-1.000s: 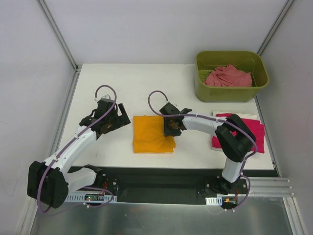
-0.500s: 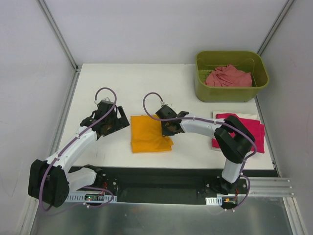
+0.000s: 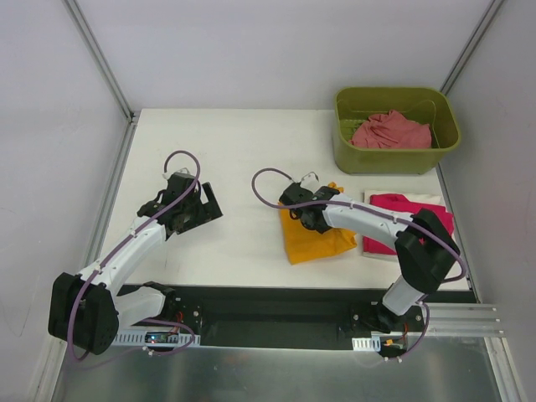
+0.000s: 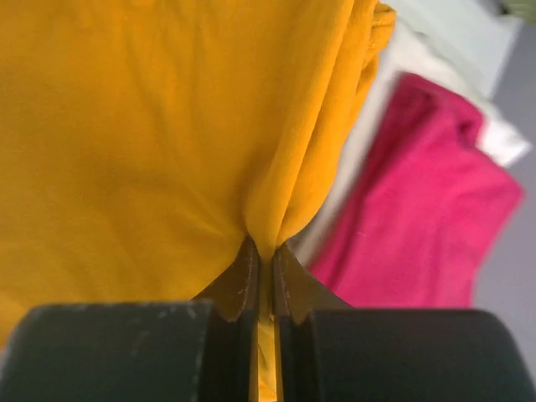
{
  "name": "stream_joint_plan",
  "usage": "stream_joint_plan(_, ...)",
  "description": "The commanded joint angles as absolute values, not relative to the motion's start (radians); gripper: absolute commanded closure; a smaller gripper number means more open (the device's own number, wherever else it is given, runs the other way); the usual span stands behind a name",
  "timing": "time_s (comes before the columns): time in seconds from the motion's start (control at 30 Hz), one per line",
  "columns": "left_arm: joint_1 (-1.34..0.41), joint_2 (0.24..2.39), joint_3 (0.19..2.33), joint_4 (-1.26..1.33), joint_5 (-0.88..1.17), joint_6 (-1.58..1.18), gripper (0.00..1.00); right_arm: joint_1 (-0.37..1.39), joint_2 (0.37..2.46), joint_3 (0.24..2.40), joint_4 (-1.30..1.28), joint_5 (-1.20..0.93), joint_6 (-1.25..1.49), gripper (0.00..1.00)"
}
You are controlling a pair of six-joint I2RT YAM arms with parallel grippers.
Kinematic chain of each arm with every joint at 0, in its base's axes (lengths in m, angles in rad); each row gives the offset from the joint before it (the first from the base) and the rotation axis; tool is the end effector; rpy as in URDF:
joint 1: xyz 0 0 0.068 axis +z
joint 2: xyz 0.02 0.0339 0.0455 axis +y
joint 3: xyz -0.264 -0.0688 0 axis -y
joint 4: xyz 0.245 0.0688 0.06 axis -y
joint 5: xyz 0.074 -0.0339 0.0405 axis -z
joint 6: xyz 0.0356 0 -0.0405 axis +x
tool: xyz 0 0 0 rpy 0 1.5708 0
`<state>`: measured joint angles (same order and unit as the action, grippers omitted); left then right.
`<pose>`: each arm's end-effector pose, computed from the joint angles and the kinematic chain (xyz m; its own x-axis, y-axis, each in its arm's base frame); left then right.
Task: Fold and stack the t-shirts
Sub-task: Put the neatly folded tshirt into the corner of the board with the right arm
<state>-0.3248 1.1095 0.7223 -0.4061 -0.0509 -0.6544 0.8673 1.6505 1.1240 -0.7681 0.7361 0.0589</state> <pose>0.2175 -0.0713 0.2349 -0.7093 -0.4026 -0.5786 -0.1851 0.8984 -0.3982 0.2190 0.2212 0.2088 -0.6476 -0.6960 -0.3102 -0.4093 0.6611 -0.6288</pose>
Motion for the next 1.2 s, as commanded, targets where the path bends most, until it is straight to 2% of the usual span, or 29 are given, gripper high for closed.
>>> stream_joint_plan(0.0,-0.31,1.091,0.723,-0.405,-0.025,-0.632,0.01,0.867,1.56,1.187,-0.957,0.936,0.006,1.0)
stream_joint_plan(0.13,-0.31,1.088,0.727,-0.405,-0.006,-0.62,0.01,0.856,1.479,1.193,-1.005,0.949,-0.043,1.0)
stream_joint_plan(0.57,-0.31,1.1,0.73,-0.405,-0.002,-0.618,0.01,0.759,1.279,1.253,-1.19,1.048,0.037,0.99)
stream_joint_plan(1.17,-0.308,1.101,0.73,-0.405,0.02,-0.624,0.01,0.643,1.172,1.405,-1.187,0.895,-0.1,0.99)
